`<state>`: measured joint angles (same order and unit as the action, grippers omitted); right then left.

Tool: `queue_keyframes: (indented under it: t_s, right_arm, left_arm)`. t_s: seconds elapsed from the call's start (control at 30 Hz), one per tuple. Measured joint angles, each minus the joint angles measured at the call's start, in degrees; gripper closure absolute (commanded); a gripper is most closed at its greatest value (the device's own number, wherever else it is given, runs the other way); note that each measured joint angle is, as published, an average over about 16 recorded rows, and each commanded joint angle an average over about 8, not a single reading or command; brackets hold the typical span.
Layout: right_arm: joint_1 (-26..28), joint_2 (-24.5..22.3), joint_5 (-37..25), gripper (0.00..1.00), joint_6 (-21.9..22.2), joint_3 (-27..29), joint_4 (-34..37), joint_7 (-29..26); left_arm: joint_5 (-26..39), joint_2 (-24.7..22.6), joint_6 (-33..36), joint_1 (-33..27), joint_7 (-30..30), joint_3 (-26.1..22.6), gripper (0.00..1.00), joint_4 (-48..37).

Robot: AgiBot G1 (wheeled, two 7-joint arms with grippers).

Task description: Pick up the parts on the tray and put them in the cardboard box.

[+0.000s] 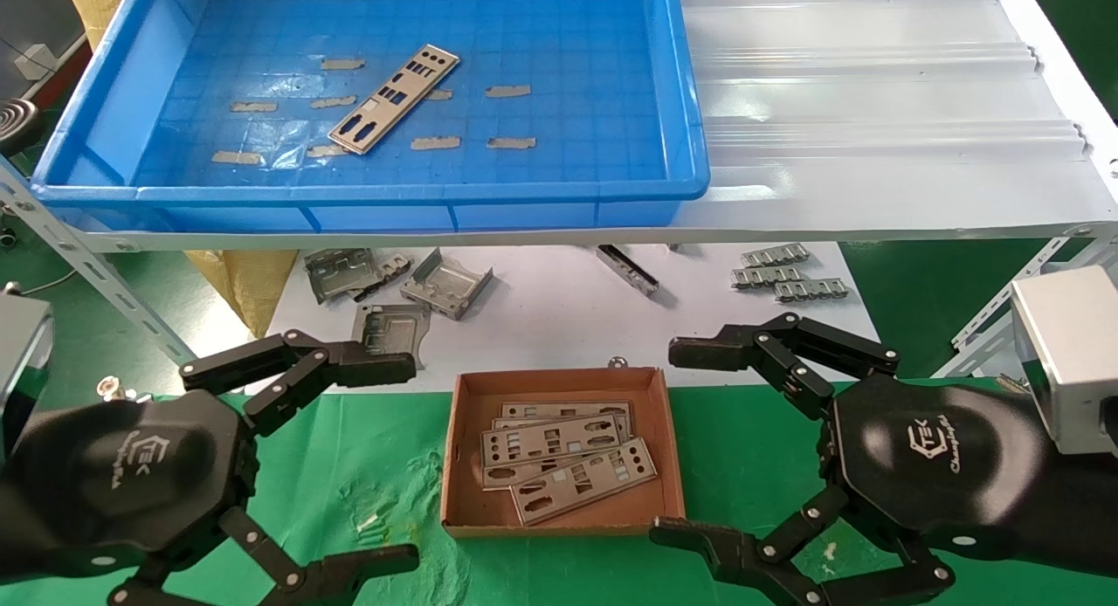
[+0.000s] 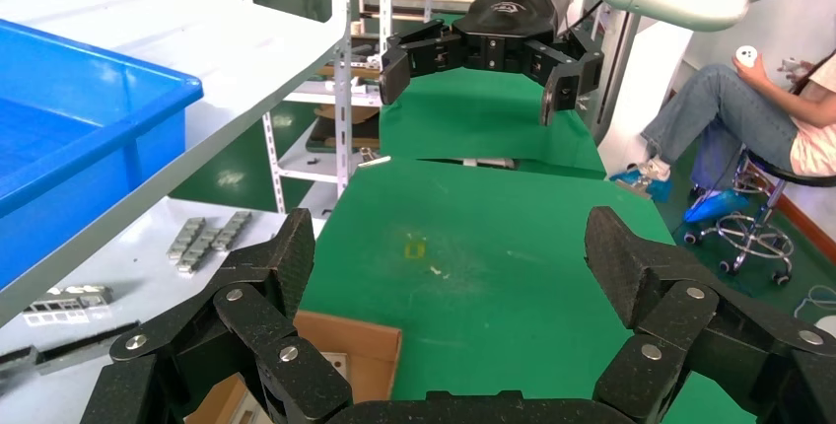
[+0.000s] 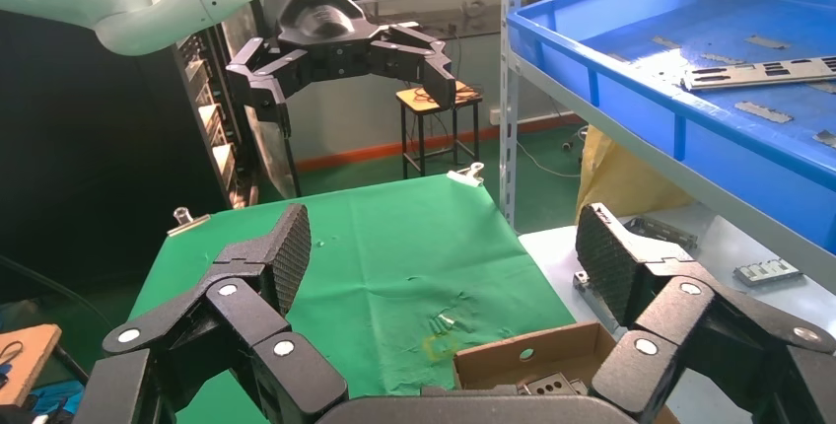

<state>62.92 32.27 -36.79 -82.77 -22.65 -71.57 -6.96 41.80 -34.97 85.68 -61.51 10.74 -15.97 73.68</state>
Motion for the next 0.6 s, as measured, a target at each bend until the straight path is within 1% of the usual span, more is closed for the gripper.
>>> queue_keyframes:
  t_s: [0.6]
  right_arm:
    - [0.00,0.00,0.00,0.00,0.00,0.00,0.00,0.00]
  left_arm:
    - [0.09,-0.12,0.00,-0.10,-0.08,-0.10,0.00,-0.28]
